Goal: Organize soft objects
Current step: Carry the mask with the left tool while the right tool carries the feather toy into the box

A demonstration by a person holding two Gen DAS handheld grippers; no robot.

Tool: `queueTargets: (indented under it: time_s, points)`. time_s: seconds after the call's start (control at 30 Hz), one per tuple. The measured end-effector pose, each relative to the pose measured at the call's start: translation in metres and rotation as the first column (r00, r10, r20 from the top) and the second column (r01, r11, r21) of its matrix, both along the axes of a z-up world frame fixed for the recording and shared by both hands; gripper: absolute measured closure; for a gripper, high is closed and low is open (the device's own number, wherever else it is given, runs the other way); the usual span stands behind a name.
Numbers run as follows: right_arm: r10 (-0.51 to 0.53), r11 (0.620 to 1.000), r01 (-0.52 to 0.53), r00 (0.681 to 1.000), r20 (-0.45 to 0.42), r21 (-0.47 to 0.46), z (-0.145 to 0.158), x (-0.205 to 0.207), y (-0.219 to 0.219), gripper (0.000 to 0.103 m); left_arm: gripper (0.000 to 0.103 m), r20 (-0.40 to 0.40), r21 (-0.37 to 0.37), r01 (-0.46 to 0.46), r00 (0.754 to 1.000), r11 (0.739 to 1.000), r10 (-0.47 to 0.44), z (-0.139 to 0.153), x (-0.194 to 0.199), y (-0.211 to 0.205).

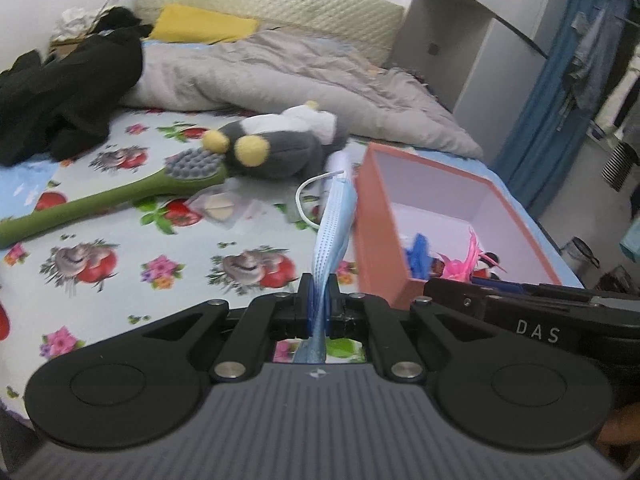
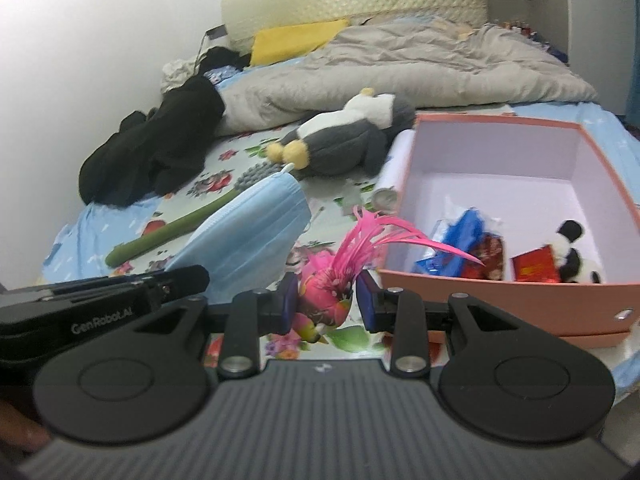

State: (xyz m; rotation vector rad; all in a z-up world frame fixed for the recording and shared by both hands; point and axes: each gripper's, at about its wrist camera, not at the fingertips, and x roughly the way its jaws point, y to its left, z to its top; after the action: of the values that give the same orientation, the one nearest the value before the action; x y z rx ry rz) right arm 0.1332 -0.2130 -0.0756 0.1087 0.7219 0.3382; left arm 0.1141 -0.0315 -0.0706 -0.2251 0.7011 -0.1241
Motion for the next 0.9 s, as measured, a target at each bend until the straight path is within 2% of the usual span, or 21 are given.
queueTargets:
  time_s: [0.53,0.9]
  points:
    - [-0.126,0.992,0.127,0.991,0.04,-0.015,0.018,-0.029,-0.072,0.068,0.097,0.055,-0.016,0.157,0.986,0.988,-0.156,0.022,0.009,-0.079]
    - [-0.178,0.984,0.178,0.984,0.015,-0.006,0.015,-0.008,-0.105,0.068,0.097,0.039,-0.019,0.195,0.98,0.981,-0.194,0.025,0.045,-0.115]
